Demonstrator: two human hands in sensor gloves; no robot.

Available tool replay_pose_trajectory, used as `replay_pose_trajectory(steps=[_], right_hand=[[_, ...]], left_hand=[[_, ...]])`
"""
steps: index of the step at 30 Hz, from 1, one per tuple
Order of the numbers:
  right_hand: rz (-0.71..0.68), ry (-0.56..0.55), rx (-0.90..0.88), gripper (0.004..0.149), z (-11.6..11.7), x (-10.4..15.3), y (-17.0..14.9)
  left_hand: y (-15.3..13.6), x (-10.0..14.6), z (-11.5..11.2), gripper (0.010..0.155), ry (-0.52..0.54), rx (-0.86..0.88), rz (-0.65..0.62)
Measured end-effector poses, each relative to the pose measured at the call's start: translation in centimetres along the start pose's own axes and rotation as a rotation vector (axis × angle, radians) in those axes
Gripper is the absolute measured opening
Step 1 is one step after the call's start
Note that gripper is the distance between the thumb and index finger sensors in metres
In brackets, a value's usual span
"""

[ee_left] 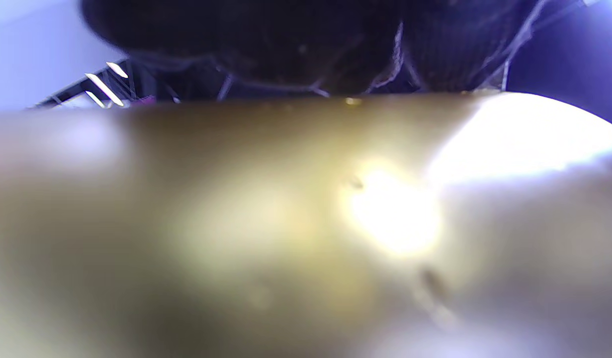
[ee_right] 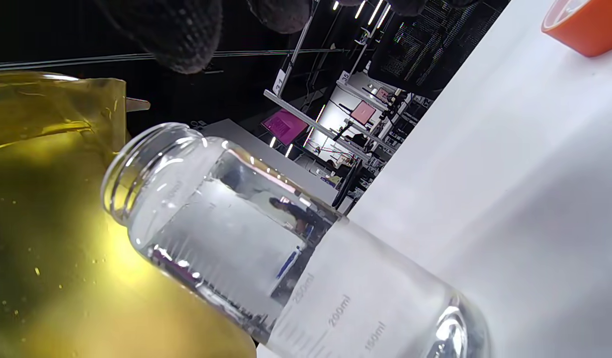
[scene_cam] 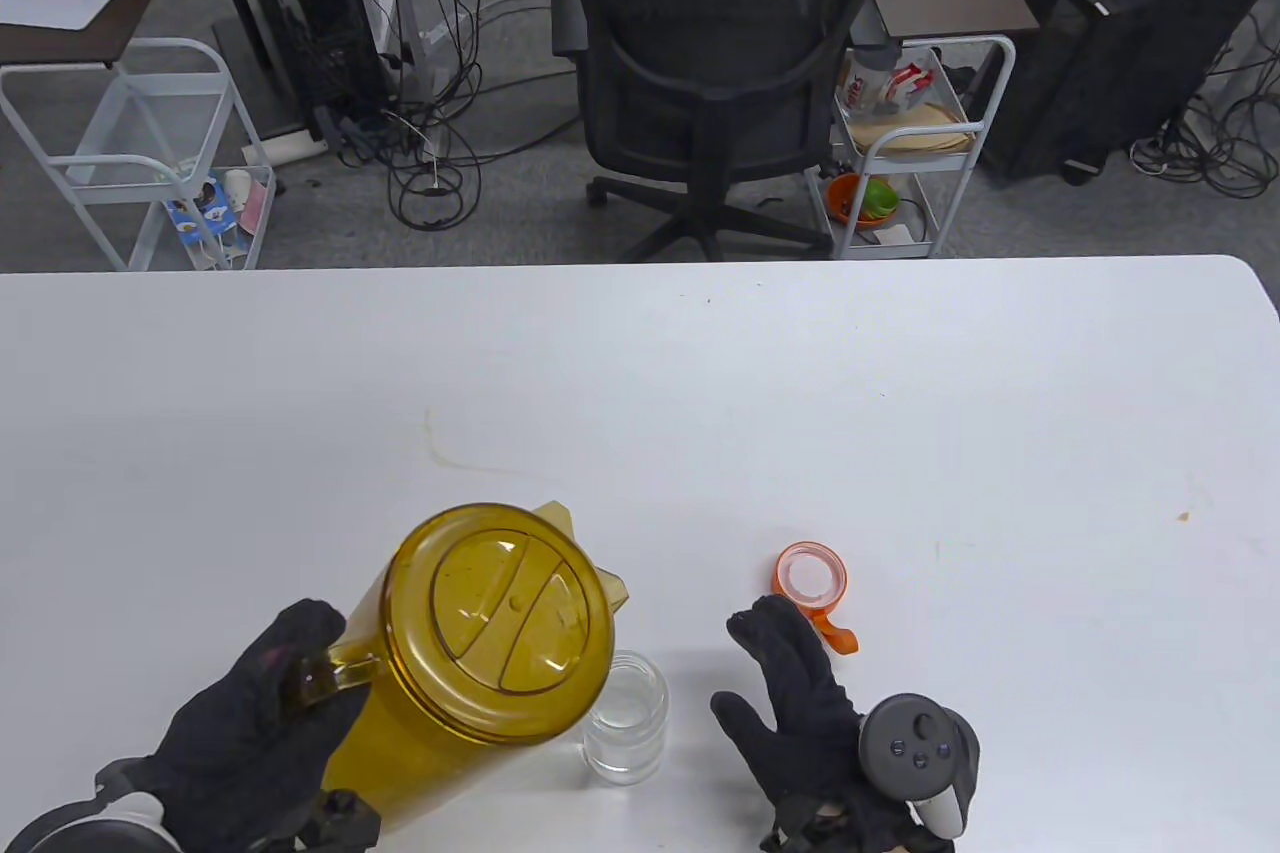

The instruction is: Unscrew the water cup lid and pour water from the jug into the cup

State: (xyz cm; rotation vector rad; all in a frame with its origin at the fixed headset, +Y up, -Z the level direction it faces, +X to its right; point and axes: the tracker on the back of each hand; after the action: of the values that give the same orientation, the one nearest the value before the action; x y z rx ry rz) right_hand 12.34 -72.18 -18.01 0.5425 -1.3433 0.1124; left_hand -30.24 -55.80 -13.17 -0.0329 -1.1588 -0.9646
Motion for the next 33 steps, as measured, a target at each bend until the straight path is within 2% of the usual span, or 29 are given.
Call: replay_pose_trajectory(steps=[3, 6, 13, 17, 28, 33], right_hand=[[-0.010, -0.005, 0.012, 0.071, 0.1, 0.0, 0.1], [-0.018, -0.002, 0.032, 0.071, 0.3, 0.0, 0.1], [0.000, 0.006, 0.025, 0.071, 0.3, 0.0, -0.2], [-0.001, 0.011, 0.029, 0.071, 0.4, -0.1, -0.2], [0.012, 0.020, 0.034, 0.071, 0.6, -0.2, -0.5], [0.009, 0.021, 0.034, 0.072, 0.6, -0.2, -0.6]], left_hand=[[-0.7, 0.1, 0.6, 0.052, 0.062, -0.008, 0.036], [-1.7, 0.3, 1.1, 0.052, 0.116, -0.041, 0.060], [-5.0, 0.0, 1.3, 0.051, 0.195, 0.004, 0.152], [-6.5, -0.3, 1.2, 0.050, 0.203, 0.047, 0.189], [-10.5, -0.4, -0.3, 0.051, 0.240, 0.014, 0.193], [-12.0, -0.3, -1.2, 0.050, 0.204, -0.064, 0.190]])
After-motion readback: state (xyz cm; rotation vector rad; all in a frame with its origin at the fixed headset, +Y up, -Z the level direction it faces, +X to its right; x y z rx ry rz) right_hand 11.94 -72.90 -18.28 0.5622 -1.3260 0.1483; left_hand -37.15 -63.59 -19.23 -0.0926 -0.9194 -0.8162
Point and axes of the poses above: the tracker on the back of each hand, its own y axis roughly to the thumb side, its own x axis roughly from the fingertips to the wrist, z = x × y
